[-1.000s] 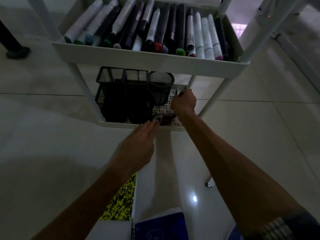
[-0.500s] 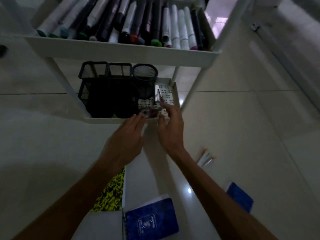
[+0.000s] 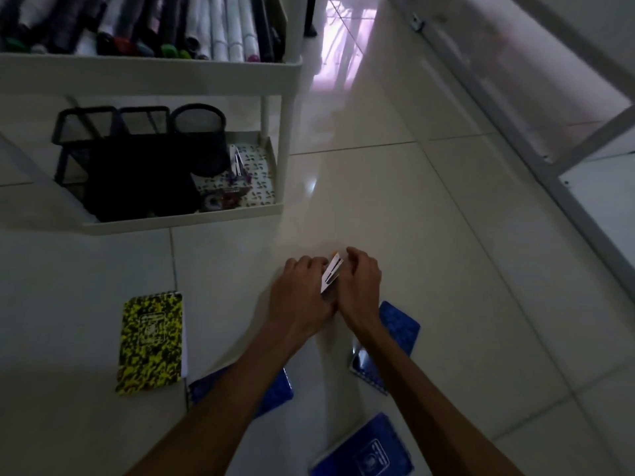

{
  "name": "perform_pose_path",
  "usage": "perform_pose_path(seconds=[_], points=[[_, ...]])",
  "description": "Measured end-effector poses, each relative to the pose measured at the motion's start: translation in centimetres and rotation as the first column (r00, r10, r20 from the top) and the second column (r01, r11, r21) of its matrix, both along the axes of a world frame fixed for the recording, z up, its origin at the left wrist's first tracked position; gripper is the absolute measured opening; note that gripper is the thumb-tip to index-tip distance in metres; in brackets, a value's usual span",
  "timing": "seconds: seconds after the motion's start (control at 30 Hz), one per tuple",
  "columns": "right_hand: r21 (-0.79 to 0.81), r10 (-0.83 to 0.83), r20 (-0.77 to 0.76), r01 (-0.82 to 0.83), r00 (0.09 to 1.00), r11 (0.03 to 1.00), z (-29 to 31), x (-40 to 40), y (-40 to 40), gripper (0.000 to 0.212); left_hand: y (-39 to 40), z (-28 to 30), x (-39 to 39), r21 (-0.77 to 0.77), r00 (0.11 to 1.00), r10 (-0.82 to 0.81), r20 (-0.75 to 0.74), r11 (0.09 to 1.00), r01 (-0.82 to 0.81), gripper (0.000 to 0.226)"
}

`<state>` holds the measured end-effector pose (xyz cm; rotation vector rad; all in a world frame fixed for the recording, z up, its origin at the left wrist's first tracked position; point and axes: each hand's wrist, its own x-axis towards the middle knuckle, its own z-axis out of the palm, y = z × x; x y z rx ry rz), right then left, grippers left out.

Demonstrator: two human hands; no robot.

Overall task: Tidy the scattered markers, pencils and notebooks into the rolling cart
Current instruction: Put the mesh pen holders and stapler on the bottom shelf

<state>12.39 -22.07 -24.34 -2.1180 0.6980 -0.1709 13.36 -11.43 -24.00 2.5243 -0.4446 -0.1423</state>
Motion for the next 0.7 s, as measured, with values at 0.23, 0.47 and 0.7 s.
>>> perform_pose_path(seconds=[0.23, 0.47, 0.7], points=[[0.231, 0.055, 0.102, -0.077, 0.993, 0.970, 0.0, 1.0, 1.6, 0.033, 1.8, 0.0, 0.9, -0.052, 0.984, 0.177, -0.030, 0.983, -0.178, 0.027], [0.230, 0.202, 0.215, -0.250, 0.955, 0.940, 2.9, 6.6, 3.6, 0.044, 7.5, 2.8, 3.7, -0.074, 0.900, 0.432, 0.061, 0.901, -0.428, 0.027], [0.229, 0.306, 0.289, -0.376, 0.907, 0.898, 4.1, 11.1, 5.2, 0.048, 6.5, 4.1, 10.8, -0.172, 0.859, 0.511, 0.041, 0.850, -0.497, 0.030]])
